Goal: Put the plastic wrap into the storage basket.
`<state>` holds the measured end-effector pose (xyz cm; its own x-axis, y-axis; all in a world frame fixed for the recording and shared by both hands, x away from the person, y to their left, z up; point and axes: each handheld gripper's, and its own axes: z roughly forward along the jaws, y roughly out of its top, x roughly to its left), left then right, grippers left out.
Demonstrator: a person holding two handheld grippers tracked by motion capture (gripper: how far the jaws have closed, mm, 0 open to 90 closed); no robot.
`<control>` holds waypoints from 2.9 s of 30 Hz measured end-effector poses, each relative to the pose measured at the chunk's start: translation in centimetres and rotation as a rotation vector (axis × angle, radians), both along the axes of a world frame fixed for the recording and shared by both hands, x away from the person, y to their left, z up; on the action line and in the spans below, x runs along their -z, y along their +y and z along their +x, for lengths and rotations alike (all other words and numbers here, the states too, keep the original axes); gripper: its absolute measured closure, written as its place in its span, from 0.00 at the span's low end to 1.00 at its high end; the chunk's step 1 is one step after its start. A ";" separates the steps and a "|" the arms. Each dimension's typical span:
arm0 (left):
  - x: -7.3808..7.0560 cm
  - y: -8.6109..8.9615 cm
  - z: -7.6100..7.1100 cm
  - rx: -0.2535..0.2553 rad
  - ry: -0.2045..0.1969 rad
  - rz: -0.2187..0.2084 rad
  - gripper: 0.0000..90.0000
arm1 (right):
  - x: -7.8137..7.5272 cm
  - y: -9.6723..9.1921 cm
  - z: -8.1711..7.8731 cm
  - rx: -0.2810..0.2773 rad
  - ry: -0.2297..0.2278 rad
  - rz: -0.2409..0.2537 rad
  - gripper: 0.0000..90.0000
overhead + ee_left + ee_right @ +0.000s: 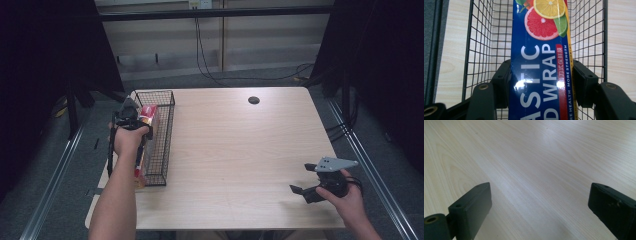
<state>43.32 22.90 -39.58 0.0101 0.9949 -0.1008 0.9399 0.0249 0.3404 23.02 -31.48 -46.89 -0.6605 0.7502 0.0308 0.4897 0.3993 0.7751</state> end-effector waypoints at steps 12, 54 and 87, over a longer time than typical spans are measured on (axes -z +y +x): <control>0.7 0.0 0.1 -0.009 0.015 0.001 0.47 | 0.0 0.0 0.0 -0.002 0.000 -0.001 0.05; -3.6 -0.9 -1.4 0.054 -0.087 -0.057 0.22 | -0.3 0.0 -0.3 -0.004 -0.006 0.002 0.05; -3.8 -9.4 -4.0 0.304 -0.170 -0.217 0.18 | -0.5 0.2 -0.4 -0.016 -0.014 -0.004 0.05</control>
